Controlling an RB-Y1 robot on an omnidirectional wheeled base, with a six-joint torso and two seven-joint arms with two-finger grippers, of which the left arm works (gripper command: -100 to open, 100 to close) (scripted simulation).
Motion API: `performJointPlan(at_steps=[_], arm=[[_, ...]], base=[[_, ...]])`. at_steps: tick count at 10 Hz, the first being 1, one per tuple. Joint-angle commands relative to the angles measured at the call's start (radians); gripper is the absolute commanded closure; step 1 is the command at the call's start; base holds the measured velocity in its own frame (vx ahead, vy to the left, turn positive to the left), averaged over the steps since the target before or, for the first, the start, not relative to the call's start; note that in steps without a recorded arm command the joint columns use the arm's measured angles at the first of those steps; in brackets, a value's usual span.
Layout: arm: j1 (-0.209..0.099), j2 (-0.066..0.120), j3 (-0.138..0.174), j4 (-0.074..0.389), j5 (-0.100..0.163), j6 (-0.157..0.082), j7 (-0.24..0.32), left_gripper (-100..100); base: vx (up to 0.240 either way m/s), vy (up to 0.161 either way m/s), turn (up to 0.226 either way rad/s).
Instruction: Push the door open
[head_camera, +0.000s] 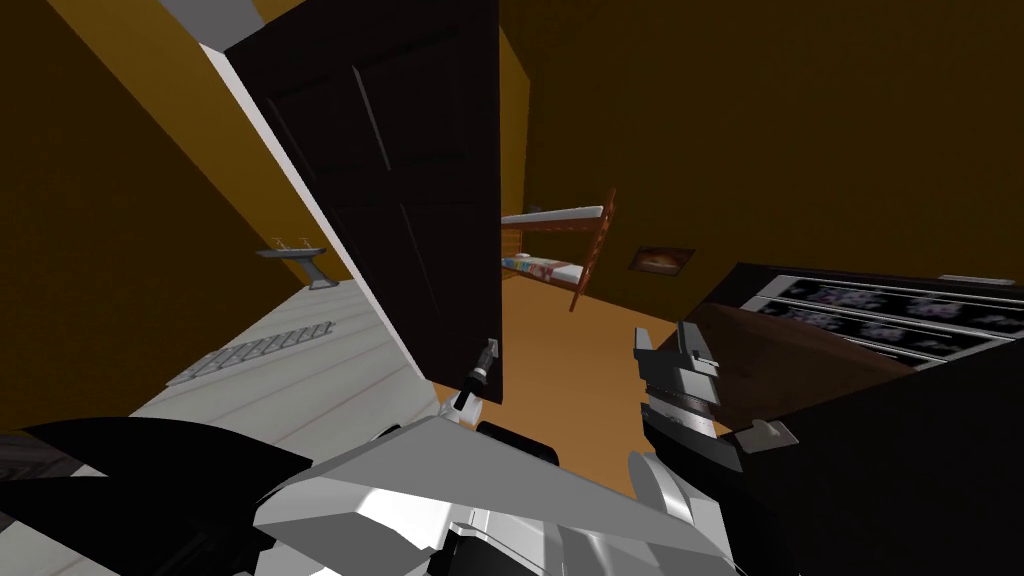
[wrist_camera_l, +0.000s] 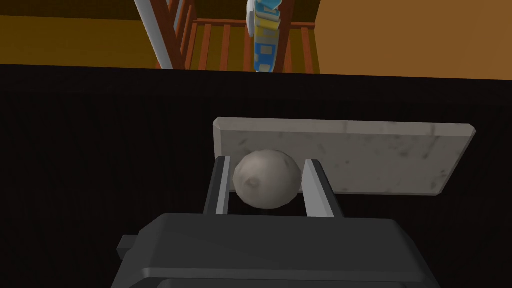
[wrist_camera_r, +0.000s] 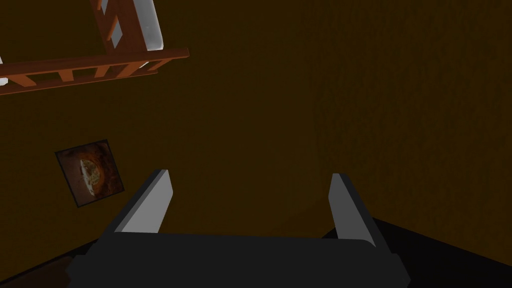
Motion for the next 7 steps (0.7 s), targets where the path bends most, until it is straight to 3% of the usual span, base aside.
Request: performJointPlan(at_steps=[1,3,7], arm=[[0.0,0.0,0.001,-0.001,0.001,-0.002,0.001,100],[0.001,0.007,0.012,0.003,0.007,0.001,-0.003,100],[-0.002,0.02,0.043,0.007,0.023,0.002,-0.011,100]], base=[[-0.009,0.0,0.003],[0.046,-0.009,0.012],[0.172,-0.049,0.036]])
